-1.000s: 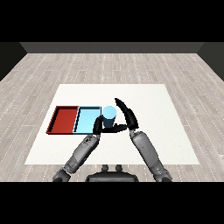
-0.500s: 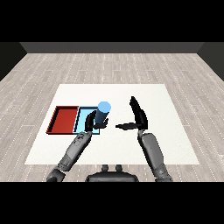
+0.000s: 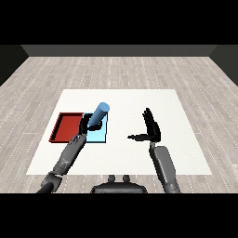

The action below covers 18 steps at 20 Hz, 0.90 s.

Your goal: Pick the blue can and put it in the blue box

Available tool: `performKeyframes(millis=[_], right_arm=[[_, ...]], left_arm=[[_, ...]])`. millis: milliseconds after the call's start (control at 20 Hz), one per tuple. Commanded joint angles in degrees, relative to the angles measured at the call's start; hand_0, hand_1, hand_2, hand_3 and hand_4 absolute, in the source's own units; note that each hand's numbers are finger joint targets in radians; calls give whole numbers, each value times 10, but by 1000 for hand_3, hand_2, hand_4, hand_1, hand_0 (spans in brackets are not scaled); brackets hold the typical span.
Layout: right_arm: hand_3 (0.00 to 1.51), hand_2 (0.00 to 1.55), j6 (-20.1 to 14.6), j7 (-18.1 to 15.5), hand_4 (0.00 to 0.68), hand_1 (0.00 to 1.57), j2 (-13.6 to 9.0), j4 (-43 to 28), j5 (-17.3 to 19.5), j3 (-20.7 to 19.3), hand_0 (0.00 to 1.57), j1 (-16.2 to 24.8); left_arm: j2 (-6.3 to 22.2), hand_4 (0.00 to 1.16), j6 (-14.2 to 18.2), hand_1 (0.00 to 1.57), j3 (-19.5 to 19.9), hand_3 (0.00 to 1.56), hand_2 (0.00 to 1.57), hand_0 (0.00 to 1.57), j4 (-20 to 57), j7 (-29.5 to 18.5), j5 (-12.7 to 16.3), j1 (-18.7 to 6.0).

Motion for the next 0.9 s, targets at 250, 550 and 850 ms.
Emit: performKeyframes(millis=[250, 550, 850], right_arm=[[0, 0, -7, -4, 0, 0, 0, 17, -15, -31, 0, 4], [0, 0, 9, -2, 0, 0, -11, 48, -38, -59, 0, -4], [0, 0, 5, -37, 0, 0, -5, 98, -27, -64, 0, -9]], left_arm=[[72, 908, 29, 582, -48, 302, 503, 582, 225, 157, -131, -105], [-3, 878, 28, 848, -55, 580, 795, 848, 394, 197, -167, -187], [-37, 827, -41, 1205, -91, 0, 1061, 1205, 477, 284, -204, -203]])
